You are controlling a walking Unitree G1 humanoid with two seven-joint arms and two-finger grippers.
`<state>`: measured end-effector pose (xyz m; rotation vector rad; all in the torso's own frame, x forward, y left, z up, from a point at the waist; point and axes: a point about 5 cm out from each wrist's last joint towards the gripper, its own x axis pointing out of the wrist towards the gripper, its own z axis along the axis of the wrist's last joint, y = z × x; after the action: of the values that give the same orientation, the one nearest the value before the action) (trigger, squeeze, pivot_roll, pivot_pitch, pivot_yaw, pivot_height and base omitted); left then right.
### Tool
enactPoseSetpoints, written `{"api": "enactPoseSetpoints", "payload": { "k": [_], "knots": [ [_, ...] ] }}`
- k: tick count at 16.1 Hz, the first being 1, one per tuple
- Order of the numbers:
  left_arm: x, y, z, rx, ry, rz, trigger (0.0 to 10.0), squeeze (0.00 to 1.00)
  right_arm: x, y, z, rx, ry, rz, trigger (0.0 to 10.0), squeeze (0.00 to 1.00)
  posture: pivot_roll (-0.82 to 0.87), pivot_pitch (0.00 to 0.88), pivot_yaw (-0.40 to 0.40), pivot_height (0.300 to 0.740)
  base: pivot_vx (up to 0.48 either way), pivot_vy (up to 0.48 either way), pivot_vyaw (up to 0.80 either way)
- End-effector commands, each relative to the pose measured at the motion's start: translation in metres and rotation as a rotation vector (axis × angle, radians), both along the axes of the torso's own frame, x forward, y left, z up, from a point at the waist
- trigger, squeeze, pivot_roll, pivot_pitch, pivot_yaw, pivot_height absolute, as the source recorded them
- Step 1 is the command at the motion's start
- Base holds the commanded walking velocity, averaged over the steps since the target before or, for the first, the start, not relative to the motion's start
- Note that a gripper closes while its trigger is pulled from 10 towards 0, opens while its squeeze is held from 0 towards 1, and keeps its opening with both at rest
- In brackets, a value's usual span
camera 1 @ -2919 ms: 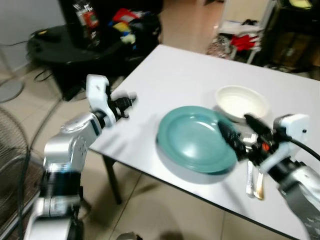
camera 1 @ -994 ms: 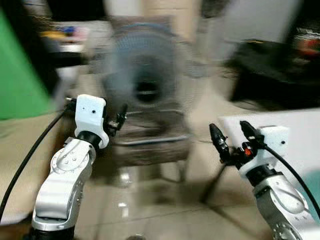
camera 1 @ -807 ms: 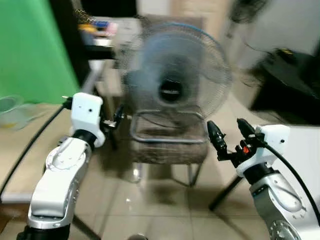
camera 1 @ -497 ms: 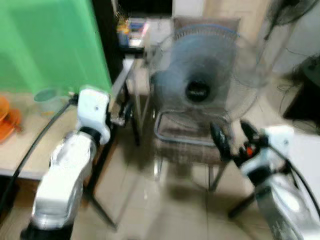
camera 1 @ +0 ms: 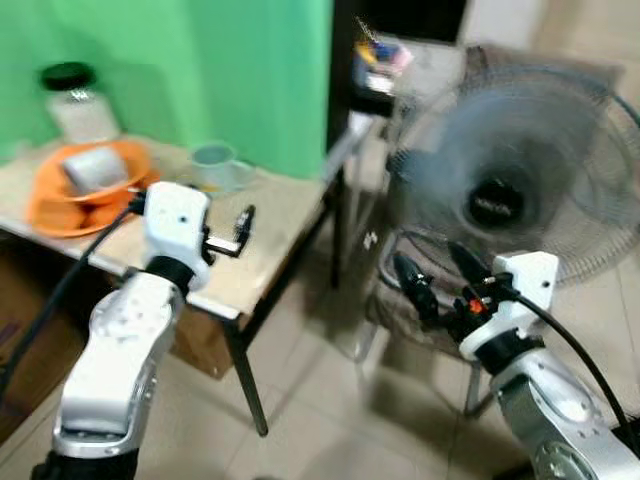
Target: Setting the table
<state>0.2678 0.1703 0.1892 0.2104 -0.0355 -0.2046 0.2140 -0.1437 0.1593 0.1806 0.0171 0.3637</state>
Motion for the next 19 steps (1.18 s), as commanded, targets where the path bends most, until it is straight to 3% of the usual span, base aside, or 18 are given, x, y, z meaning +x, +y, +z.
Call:
{"api": "enactPoseSetpoints", "payload": {
  "k": [1,3,4,5,6,11,17,19],
  "knots": [
    [-0.001,-0.006,0.004,-0.003,-0.017,-0.028,10.0,1.0,0.001,-0.004,-0.001,-0.011,0.011,-0.008,10.0,1.0,0.08,0.0,0.003,0.74,0.315,0.0,0.77],
    [-0.002,-0.005,0.003,-0.005,-0.013,-0.028,10.0,1.0,0.003,-0.003,-0.003,-0.046,0.019,-0.013,10.0,1.0,0.08,0.0,-0.002,0.74,0.332,0.0,0.39],
    [-0.002,-0.005,0.003,-0.005,-0.012,-0.027,10.0,1.0,0.003,-0.003,-0.004,-0.046,0.024,-0.013,10.0,0.68,0.09,0.0,-0.004,0.74,0.33,0.0,0.0],
    [-0.003,-0.005,0.002,-0.005,-0.008,-0.027,10.0,1.0,0.003,-0.003,-0.005,-0.045,0.03,-0.013,10.0,0.07,0.09,0.0,-0.008,0.74,0.334,0.0,0.0],
    [-0.005,-0.004,0.001,-0.003,-0.005,-0.027,10.0,1.0,0.004,-0.003,-0.005,-0.044,0.033,-0.02,10.0,0.0,0.09,0.0,-0.01,0.74,0.334,0.0,0.0],
    [-0.008,-0.004,0.0,0.005,0.001,-0.034,10.0,1.0,0.005,0.002,-0.006,-0.072,0.038,0.039,10.0,0.0,0.1,0.0,-0.013,0.74,0.34,0.0,0.0],
    [-0.012,-0.007,-0.001,0.015,0.011,-0.063,10.0,0.99,0.002,0.007,-0.006,-0.082,0.038,0.12,10.0,0.0,0.11,0.0,-0.022,0.74,0.334,0.0,0.8],
    [-0.012,-0.007,-0.002,0.016,0.013,-0.068,10.0,0.99,0.002,0.006,-0.005,-0.068,0.035,0.125,10.0,0.0,0.11,0.0,-0.022,0.74,0.307,0.0,0.0]
  ]
}}
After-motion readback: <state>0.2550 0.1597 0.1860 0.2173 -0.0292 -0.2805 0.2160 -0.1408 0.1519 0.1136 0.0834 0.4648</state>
